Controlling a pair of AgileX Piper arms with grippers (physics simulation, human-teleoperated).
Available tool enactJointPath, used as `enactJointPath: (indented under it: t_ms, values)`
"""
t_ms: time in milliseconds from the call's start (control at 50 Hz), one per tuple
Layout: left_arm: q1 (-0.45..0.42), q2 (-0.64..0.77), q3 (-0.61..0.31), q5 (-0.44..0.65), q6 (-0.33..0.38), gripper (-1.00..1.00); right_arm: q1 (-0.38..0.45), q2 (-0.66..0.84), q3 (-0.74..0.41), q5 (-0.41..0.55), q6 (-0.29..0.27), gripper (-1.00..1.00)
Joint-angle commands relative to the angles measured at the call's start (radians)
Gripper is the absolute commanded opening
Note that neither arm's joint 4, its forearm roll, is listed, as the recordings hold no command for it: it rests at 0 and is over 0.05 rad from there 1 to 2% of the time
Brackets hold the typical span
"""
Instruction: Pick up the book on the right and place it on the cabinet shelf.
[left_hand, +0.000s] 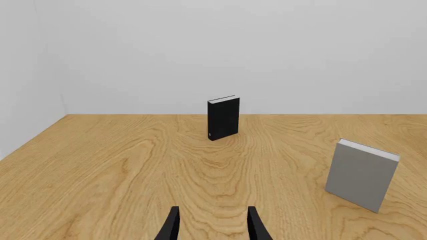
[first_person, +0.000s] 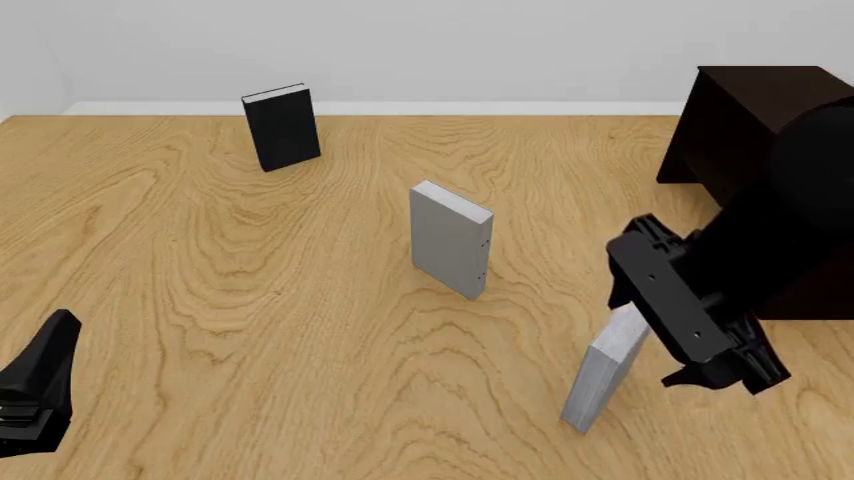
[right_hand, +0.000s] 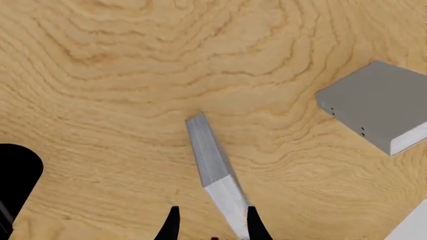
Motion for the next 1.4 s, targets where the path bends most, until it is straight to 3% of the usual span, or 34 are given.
enactJointPath:
  t_ms: [20,220,680,840,880,900,920,980,1200,1400]
  values:
    - [0.0,0.0,0.0,0.0,0.0,1.0,-0.028,0.038,-0.003,-0.045,-0.017,1.0]
    - [0.0,0.0,0.0,0.0,0.0,1.0,-0.023,0.059,0.004,-0.069,-0.015,1.0]
    - [0.0,0.0,0.0,0.0,0.0,1.0,0.066,0.134,0.025,-0.128,0.082,1.0]
    - [0.0,0.0,0.0,0.0,0.0,1.0,0.071,0.143,0.034,-0.141,0.085,1.0]
    - [0.0,0.0,0.0,0.0,0.0,1.0,0.096,0.146,0.024,-0.123,0.115,1.0]
    - [0.0,0.0,0.0,0.0,0.0,1.0,0.088,0.138,0.036,-0.13,0.096,1.0]
    - [0.0,0.0,0.0,0.0,0.0,1.0,0.08,0.136,0.036,-0.141,0.083,-1.0]
    - [0.0,0.0,0.0,0.0,0.0,1.0,0.101,0.133,0.028,-0.118,0.111,-1.0]
    - [0.0,0.0,0.0,0.0,0.0,1.0,0.093,0.104,0.015,-0.076,0.114,-1.0]
    - [0.0,0.0,0.0,0.0,0.0,1.0,0.01,0.033,-0.005,-0.014,0.043,-1.0]
